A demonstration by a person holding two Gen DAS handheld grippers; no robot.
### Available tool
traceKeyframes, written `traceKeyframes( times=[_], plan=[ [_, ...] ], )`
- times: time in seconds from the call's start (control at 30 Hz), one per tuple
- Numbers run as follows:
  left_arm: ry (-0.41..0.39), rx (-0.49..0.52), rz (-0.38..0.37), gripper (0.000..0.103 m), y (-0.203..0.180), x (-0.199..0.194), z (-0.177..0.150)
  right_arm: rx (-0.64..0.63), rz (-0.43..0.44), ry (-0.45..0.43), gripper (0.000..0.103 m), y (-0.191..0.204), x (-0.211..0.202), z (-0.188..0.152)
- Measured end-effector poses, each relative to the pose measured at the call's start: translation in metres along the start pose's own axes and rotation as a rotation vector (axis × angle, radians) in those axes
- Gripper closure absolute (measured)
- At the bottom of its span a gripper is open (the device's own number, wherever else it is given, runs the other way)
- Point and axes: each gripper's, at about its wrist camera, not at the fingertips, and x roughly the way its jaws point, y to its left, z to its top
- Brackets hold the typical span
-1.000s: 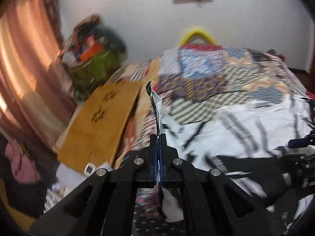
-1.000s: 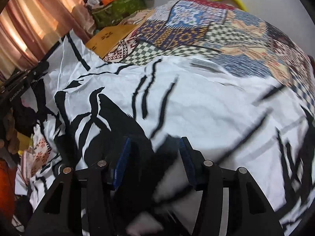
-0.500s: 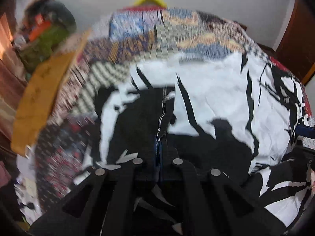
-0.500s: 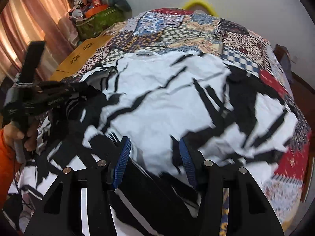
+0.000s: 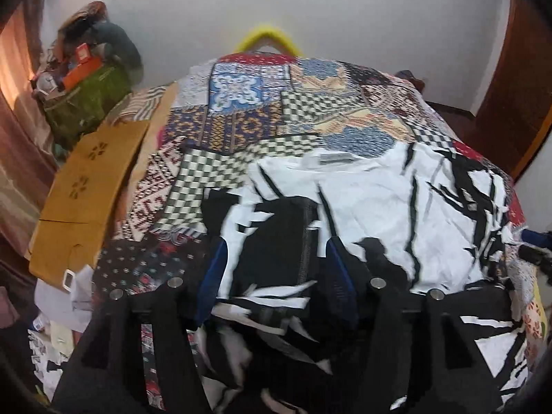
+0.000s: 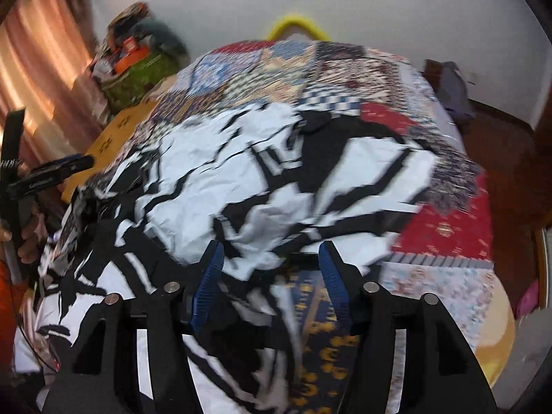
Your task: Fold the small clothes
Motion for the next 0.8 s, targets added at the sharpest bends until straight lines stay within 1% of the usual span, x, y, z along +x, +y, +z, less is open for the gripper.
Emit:
traceKeyframes(
  times=[0.07, 0.2, 0.3, 0.37, 0.47, 0.57, 0.77, 0.8],
  plan=[
    [0.027, -0.017, 0.016, 0.043, 0.010, 0.010, -0.003, 0.030, -0.031, -0.006, 0.047, -0.014, -0.002, 0.000],
    [0.128, -0.067, 0.026, 0.043, 0.030, 0.045, -0.019, 0.086, -0.093, 0.010, 0.047, -0.044, 0.003, 0.001],
    [0.208, -0.082, 0.036, 0.043, 0.032, 0.071, -0.034, 0.127, -0.115, 0.015, 0.047, -0.062, 0.007, 0.003],
    [0.241, -0.076, 0.031, 0.043, 0.028, 0.083, -0.041, 0.150, -0.124, 0.014, 0.047, -0.072, 0.010, 0.005],
    [0.232, -0.054, 0.063, 0.042, 0.017, 0.087, -0.046, 0.189, -0.127, 0.008, 0.047, -0.085, 0.018, 0.010],
    [0.230, -0.056, 0.058, 0.041, 0.010, 0.089, -0.044, 0.221, -0.121, 0.003, 0.047, -0.094, 0.028, 0.014],
    [0.218, -0.051, 0.066, 0.039, 0.006, 0.092, -0.045, 0.213, -0.125, -0.020, 0.047, -0.095, 0.046, 0.024],
    [0.216, -0.055, 0.064, 0.039, 0.006, 0.092, -0.045, 0.214, -0.130, -0.023, 0.049, -0.094, 0.048, 0.024]
  ],
)
